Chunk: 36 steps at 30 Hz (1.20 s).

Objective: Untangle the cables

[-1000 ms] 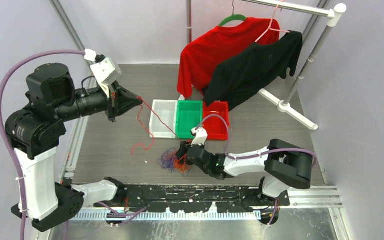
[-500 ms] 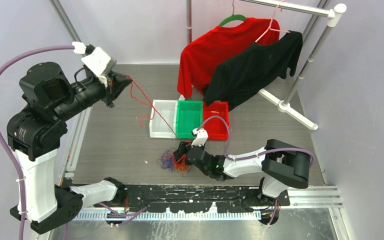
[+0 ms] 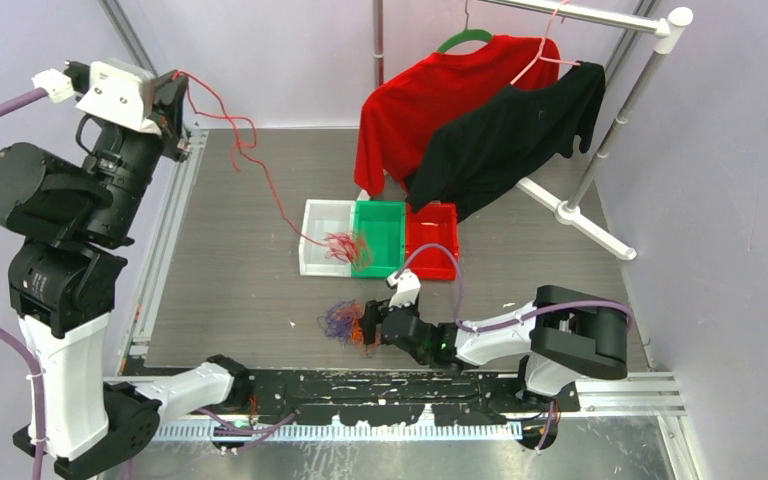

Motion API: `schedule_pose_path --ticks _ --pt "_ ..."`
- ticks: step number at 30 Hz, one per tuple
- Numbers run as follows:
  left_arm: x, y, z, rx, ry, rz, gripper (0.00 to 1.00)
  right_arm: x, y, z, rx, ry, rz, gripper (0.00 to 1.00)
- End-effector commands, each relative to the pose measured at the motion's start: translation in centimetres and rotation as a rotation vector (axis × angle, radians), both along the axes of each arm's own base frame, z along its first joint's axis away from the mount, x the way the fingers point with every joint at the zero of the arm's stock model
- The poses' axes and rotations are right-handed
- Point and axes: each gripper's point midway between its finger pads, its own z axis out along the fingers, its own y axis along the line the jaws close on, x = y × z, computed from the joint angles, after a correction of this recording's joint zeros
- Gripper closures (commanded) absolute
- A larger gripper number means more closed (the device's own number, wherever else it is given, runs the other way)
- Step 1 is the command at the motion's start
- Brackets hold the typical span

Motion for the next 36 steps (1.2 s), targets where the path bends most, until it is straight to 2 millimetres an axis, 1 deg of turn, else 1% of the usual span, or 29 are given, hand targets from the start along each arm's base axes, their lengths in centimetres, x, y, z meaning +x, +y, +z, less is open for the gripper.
schedule_pose_path --ticks 1,3,4,6,8,10,14,19,21,23,25,26,27,29,31,34,36 --pt "-1.5 2.8 5.3 -0.086 -0.200 0.111 1.00 0.5 0.5 1.8 0.036 -0.053 -0.001 0.20" --pt "-1.9 3.4 6.9 -0.115 -0.250 0.135 1.00 0.3 0.7 1.4 0.027 -0.044 0.005 0.20" --pt "-2.2 3.4 7.4 -0.119 -0.267 0.128 1.00 0.3 0.7 1.0 0.019 -0.039 0.002 0.20" --pt "-2.6 2.7 7.8 -0.103 -0.268 0.081 1.00 0.3 0.8 0.9 0.017 -0.036 0.002 0.21" --pt "-2.8 2.0 7.4 -0.092 -0.240 0.035 1.00 0.4 0.9 1.4 0.021 -0.040 0.000 0.21" --pt "-2.8 1.3 6.4 -0.069 -0.205 0.000 1.00 0.5 1.5 2.9 0.038 -0.053 0.011 0.21" --pt "-2.8 0.1 4.1 -0.025 -0.135 -0.059 1.00 0.2 3.1 8.7 0.108 -0.112 0.093 0.21" --pt "-3.5 -1.8 1.2 0.028 -0.043 -0.172 1.00 -0.5 6.3 16.7 0.176 -0.210 0.253 0.23" --pt "-4.1 -2.9 -0.2 0.053 0.001 -0.240 1.00 -1.5 7.7 19.3 0.219 -0.243 0.347 0.24" --pt "-4.7 -3.9 -1.5 0.069 0.044 -0.308 1.00 -3.1 9.2 21.7 0.298 -0.267 0.460 0.24" --pt "-5.4 -5.0 -2.6 0.078 0.082 -0.383 1.00 -4.5 10.3 23.7 0.376 -0.291 0.552 0.23" --pt "-5.9 -5.7 -3.1 0.087 0.100 -0.432 1.00 -5.4 10.9 24.2 0.399 -0.301 0.610 0.22" --pt "-6.4 -6.2 -3.4 0.088 0.110 -0.469 1.00 -5.8 11.2 24.5 0.407 -0.309 0.640 0.21" --pt "-7.2 -6.9 -3.6 0.080 0.124 -0.524 1.00 -6.0 11.7 24.3 0.389 -0.319 0.669 0.20" --pt "-7.8 -7.3 -3.5 0.073 0.128 -0.562 1.00 -5.5 11.7 23.7 0.362 -0.325 0.653 0.20" --pt "-8.4 -7.7 -3.2 0.064 0.132 -0.601 1.00 -3.5 11.0 22.6 0.332 -0.331 0.563 0.24" --pt "-8.8 -8.0 -3.1 0.058 0.136 -0.627 1.00 -2.7 10.5 22.2 0.355 -0.316 0.534 0.33"
